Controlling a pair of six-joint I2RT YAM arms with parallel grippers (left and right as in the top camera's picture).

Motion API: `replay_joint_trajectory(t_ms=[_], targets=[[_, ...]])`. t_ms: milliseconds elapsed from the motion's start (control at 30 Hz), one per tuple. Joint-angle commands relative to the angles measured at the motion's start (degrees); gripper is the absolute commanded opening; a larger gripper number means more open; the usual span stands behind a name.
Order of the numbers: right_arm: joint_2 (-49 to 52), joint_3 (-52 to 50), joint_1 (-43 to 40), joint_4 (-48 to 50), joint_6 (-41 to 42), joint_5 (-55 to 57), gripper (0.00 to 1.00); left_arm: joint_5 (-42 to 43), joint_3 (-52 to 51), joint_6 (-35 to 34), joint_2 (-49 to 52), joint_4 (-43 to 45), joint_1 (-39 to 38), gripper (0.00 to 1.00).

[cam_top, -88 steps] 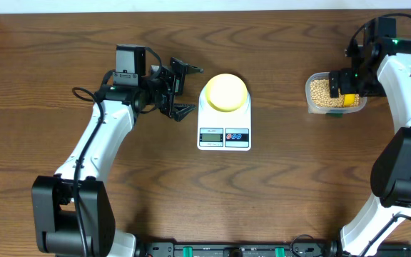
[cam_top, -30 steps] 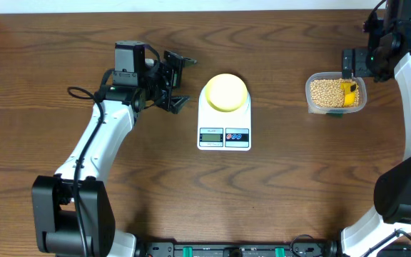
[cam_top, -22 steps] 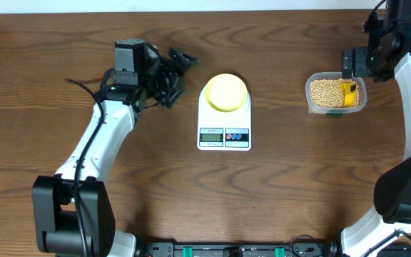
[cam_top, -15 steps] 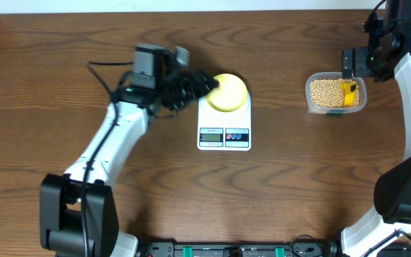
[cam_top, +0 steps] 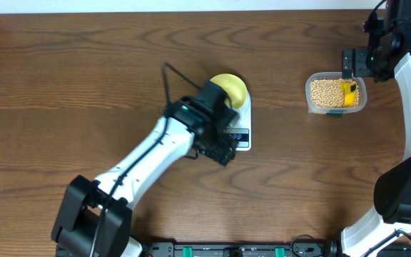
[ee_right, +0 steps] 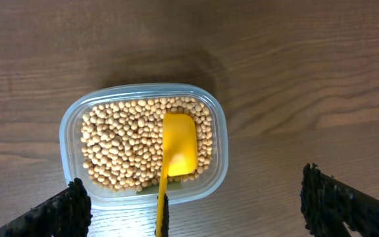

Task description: Scoop item into bowl and weigh 50g on scale

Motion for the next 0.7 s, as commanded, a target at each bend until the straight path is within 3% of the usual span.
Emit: replay_joint_trajectory(t_ms=[0, 300, 567, 667], targets=[[-0.3, 0.6, -0.2, -0.1, 0.1, 0.5, 0.99, -5.9, 2.0, 9.0, -0.4, 0.0, -3.2, 0.81], [-0.3, 0.6, -0.2, -0.1, 0.1, 0.5, 0.99, -5.9, 2.0, 11.7, 2.3, 10.4, -6.1, 0.87], [-0.3, 0.6, -0.2, -0.1, 0.1, 0.5, 0.99, -5.9, 2.5, 11.7, 5.8, 6.0, -6.1, 0.92], [-0.3, 0.6, -0.2, -0.1, 0.1, 0.5, 0.99, -5.6, 2.8, 11.7, 6.1, 4.6, -6.1, 1.00]])
